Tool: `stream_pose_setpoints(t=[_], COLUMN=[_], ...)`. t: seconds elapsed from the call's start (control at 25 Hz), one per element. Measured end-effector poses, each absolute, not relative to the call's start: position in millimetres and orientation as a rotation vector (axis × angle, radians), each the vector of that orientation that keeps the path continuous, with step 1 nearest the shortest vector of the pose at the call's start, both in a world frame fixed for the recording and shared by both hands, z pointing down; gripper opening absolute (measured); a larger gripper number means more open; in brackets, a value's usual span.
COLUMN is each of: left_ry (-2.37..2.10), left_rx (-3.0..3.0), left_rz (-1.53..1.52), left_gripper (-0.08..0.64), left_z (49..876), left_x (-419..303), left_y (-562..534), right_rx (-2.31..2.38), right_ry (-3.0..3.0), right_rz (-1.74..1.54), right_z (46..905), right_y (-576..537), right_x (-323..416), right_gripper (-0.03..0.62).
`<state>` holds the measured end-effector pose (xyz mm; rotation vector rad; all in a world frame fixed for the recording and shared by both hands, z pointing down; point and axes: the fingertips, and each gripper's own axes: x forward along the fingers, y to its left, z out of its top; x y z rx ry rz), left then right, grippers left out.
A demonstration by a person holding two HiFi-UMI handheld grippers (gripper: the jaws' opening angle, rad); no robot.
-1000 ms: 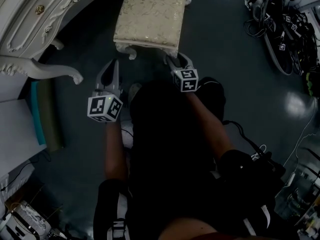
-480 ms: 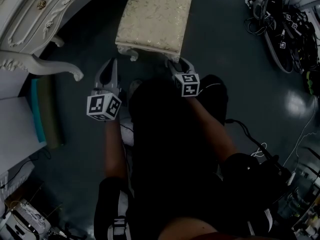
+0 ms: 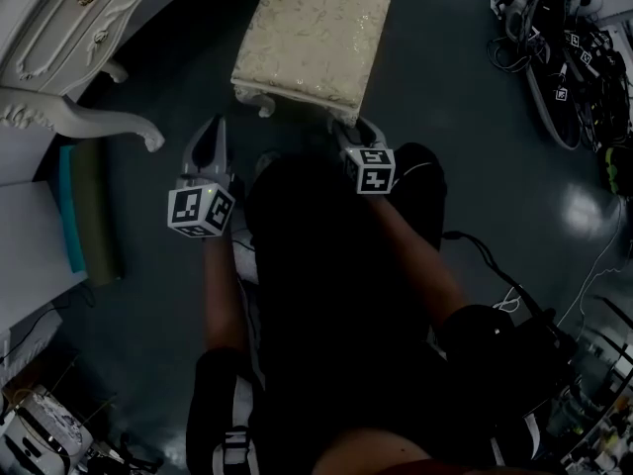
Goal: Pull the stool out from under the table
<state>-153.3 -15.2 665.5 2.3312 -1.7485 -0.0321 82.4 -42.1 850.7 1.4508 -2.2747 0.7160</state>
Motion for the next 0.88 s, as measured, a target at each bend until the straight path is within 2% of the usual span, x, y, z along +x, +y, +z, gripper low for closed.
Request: stream_pose_setpoints(t=[0.48,0.88], left_ry=[-1.828,-1.92], left_rx=[2.27,2.203], left_rz=[-0.03,-0.035], left_gripper=[0.009,0.009], left_z=[673,671], left_x=[-173,-204], left_y=[3,36], right_rx=[1.308,1.072], right_ry=[-2.346,-2.436], right_rz=[0.703,0.649], right_z=[848,845], right_y=[-23,6], right_x=[43,-18], right_gripper=[0.173,0.138])
